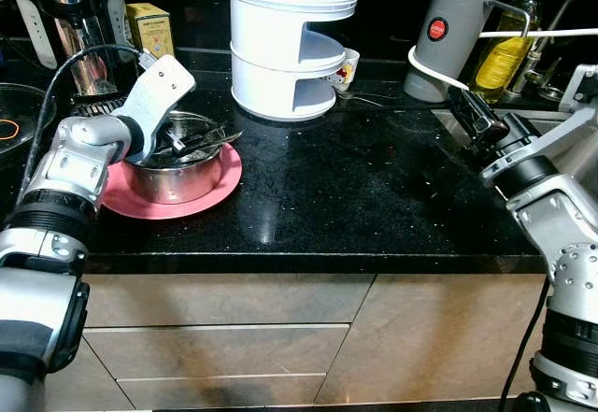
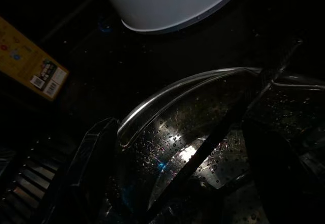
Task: Kitchen organization
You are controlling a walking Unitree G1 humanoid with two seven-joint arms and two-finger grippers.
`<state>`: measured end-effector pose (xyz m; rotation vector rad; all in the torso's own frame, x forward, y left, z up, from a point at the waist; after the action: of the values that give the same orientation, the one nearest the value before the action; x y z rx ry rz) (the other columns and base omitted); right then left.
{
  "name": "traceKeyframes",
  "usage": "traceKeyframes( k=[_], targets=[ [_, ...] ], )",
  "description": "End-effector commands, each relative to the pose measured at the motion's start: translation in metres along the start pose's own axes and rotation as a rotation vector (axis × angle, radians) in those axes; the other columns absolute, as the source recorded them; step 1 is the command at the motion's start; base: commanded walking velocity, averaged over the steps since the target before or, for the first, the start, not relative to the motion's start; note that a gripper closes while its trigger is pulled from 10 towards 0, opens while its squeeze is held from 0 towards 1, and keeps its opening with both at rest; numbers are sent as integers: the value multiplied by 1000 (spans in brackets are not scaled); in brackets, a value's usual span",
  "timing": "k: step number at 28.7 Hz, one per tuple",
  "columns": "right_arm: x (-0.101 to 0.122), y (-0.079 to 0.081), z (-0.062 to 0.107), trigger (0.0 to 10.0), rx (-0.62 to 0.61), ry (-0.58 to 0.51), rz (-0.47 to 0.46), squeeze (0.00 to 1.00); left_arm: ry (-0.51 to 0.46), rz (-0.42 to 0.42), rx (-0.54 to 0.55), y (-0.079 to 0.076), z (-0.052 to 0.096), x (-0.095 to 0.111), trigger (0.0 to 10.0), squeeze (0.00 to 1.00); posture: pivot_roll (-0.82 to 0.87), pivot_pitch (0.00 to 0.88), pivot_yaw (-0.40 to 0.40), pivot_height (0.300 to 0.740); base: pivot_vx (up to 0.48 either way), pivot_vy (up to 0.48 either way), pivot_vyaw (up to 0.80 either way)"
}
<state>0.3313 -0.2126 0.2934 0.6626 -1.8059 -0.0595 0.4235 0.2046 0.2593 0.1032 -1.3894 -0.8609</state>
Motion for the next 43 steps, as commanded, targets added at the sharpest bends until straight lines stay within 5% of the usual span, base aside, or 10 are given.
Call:
traceKeyframes(
  k=[1,3,4,7,8,28,43],
  targets=[
    [10,1,2,10000,0,-22,12,0,36,18,-60,-13,-6,-9,10000,0,-109,0,-107,740,0,0,0],
    [10,1,2,10000,-1,-20,13,0,41,20,-68,-13,-6,-11,10000,0,-109,0,-107,740,0,0,0],
    [10,1,2,10000,-2,-19,13,0,49,29,-80,-15,-6,-12,4941,0,-110,1,-110,740,0,0,0],
    [10,1,2,10000,-4,-18,12,0,57,40,-96,-16,-6,-15,4941,0,-110,1,-110,740,0,0,0],
    [10,1,2,10000,-4,-18,12,0,61,42,-100,-17,-6,-16,0,0,-110,1,-110,740,0,0,0],
    [13,0,1,10000,-19,-24,15,0,164,54,-228,-34,-7,-33,0,0,-109,0,-108,740,0,0,0],
    [8,1,-2,10000,-21,-59,-27,0,-51,51,-14,2,6,13,0,0,-87,0,-94,740,0,0,0]
  ],
)
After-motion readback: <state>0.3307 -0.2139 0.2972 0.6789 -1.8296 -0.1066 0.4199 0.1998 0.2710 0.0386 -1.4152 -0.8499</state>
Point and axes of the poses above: a point about 5 cm out from each wrist's last joint towards the gripper, its own z axis pointing back from the gripper into the wrist, its own x axis along the axis of the wrist's last joint, y = z × x, the point moved 3 cm from there along -z, pointing out of the wrist towards the gripper
